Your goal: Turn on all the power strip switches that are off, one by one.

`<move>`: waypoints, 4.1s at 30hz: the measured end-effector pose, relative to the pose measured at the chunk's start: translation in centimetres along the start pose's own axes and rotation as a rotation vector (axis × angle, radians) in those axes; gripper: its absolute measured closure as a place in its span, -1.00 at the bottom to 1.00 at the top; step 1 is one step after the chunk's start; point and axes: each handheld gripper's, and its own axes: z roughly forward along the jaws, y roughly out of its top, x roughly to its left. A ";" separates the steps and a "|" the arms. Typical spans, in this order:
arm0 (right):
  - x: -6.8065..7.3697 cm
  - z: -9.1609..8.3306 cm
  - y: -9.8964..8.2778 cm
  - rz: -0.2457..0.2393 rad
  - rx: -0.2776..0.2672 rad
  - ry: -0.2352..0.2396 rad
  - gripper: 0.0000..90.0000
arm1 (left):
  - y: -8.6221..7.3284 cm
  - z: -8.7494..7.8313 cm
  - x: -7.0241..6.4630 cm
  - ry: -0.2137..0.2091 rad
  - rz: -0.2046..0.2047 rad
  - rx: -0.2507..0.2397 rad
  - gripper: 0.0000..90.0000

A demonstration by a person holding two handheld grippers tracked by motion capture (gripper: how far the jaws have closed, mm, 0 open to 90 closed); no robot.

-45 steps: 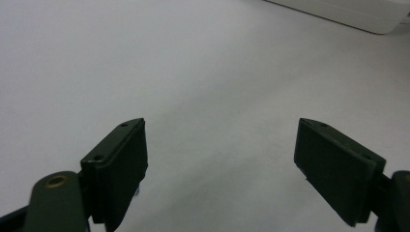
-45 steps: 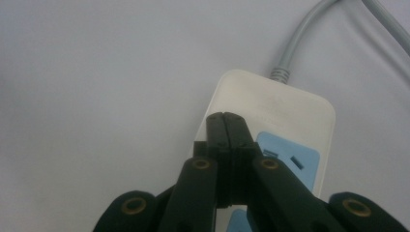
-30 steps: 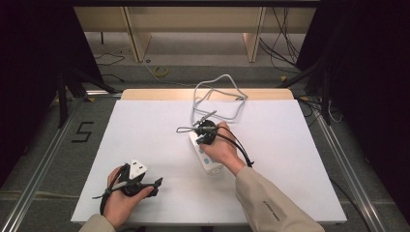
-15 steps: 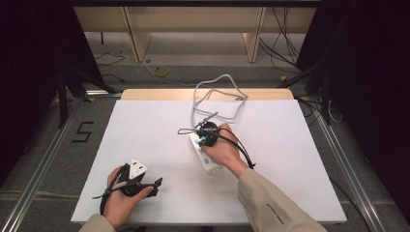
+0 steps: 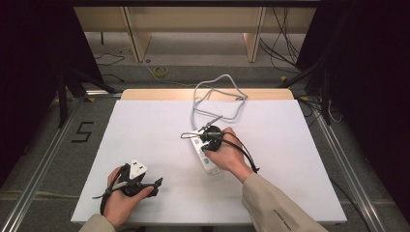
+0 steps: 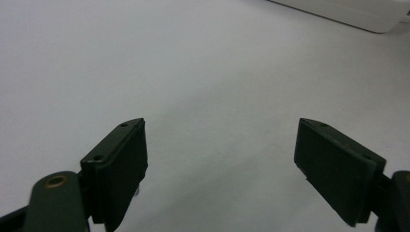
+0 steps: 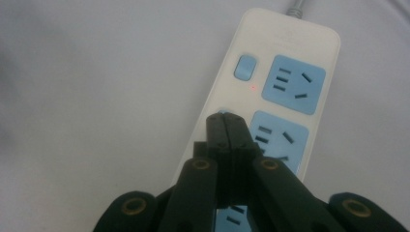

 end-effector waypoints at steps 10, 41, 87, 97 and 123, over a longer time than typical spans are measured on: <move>0.7 -0.5 -0.6 -0.015 0.033 0.021 1.00 | 0.0 0.0 0.0 0.000 0.001 0.002 -0.57; 1.0 0.3 -1.3 -0.041 0.104 0.019 1.00 | 0.0 0.0 -0.2 -0.002 0.001 0.005 -0.57; -0.8 -1.8 -2.9 -0.046 -0.029 0.009 0.98 | 0.0 0.1 -0.2 -0.006 -0.002 0.006 -0.57; -1.7 -2.5 -3.8 -0.038 -0.054 0.004 0.85 | -0.1 0.1 -0.2 -0.005 -0.004 0.005 -0.57; -4.6 -5.1 -7.7 0.028 -0.137 -0.006 0.34 | -0.2 0.2 -0.1 -0.009 -0.009 0.013 -0.57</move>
